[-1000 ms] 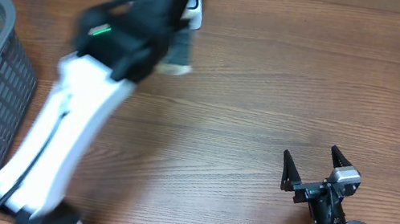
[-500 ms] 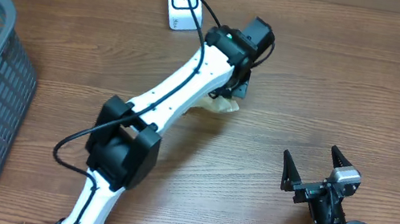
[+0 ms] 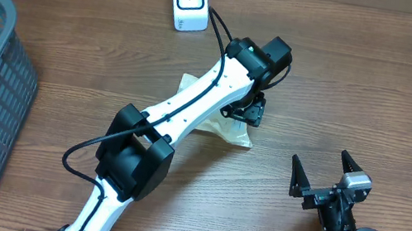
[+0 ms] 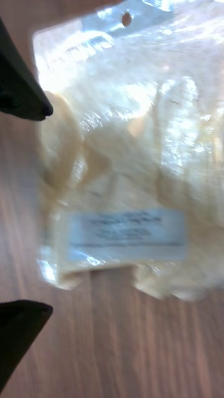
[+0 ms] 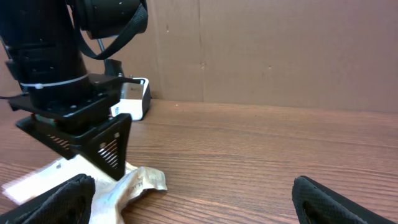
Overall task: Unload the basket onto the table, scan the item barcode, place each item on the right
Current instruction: 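Lift the bag out and place it on the table center, then reach into the basket and grasp the mint-green wipes pack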
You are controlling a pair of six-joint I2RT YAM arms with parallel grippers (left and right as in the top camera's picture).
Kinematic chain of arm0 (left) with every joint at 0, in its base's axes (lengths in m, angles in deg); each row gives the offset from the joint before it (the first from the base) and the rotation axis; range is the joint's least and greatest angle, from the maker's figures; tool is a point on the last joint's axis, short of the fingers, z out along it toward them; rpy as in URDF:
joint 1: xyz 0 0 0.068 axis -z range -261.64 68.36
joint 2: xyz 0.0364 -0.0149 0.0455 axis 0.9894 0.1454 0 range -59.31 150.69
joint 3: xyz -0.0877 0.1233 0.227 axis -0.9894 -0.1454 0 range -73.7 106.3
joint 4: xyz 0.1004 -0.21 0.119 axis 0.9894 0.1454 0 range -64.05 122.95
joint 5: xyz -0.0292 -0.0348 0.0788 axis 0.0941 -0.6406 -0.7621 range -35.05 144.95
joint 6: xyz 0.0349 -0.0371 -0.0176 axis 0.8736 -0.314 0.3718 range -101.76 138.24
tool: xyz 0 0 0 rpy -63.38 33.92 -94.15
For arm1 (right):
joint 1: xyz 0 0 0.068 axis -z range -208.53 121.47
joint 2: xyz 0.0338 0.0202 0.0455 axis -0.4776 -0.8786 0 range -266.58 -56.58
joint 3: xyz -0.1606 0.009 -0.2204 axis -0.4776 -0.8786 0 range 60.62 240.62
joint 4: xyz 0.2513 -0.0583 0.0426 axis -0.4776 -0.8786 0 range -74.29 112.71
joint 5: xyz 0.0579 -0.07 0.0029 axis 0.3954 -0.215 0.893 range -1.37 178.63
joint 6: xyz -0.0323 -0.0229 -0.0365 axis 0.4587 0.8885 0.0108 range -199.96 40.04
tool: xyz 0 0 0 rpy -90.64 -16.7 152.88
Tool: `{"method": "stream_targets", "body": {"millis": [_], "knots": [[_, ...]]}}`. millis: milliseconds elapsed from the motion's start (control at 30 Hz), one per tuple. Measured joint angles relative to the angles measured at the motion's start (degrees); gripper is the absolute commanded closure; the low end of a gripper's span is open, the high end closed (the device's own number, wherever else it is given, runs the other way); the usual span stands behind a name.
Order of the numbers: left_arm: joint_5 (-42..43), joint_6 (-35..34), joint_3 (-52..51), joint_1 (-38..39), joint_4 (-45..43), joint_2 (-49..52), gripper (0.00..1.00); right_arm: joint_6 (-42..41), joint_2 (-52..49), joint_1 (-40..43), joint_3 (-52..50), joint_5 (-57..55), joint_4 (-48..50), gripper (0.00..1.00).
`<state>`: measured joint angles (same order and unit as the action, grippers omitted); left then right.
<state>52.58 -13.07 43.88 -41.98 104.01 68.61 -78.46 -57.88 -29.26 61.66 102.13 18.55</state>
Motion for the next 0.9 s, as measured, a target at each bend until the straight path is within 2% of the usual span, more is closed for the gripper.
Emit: {"method": "stream_targets", "body": {"millis": [233, 400, 500, 633, 767, 900], "knots": [[-2.2, 0.1, 16.3, -4.6, 12.8, -1.5, 0.22, 0.0, 0.0, 0.0, 0.0, 0.0, 0.0, 0.0], [-5.0, 0.5, 26.5, -13.5, 17.7, -12.0, 0.21, 0.0, 0.0, 0.0, 0.0, 0.0, 0.0, 0.0], [-6.4, 1.3, 28.7, -22.7, 17.9, -22.4, 0.19, 0.0, 0.0, 0.0, 0.0, 0.0, 0.0, 0.0], [-7.8, 2.3, 30.0, -40.1, 18.2, -33.2, 0.16, 0.0, 0.0, 0.0, 0.0, 0.0, 0.0, 0.0], [-6.6, 4.0, 30.2, -57.0, 18.4, -37.7, 0.13, 0.0, 0.0, 0.0, 0.0, 0.0, 0.0, 0.0], [-3.1, 5.8, 28.2, -73.4, 18.4, -37.4, 0.13, 0.0, 0.0, 0.0, 0.0, 0.0, 0.0, 0.0]]}}
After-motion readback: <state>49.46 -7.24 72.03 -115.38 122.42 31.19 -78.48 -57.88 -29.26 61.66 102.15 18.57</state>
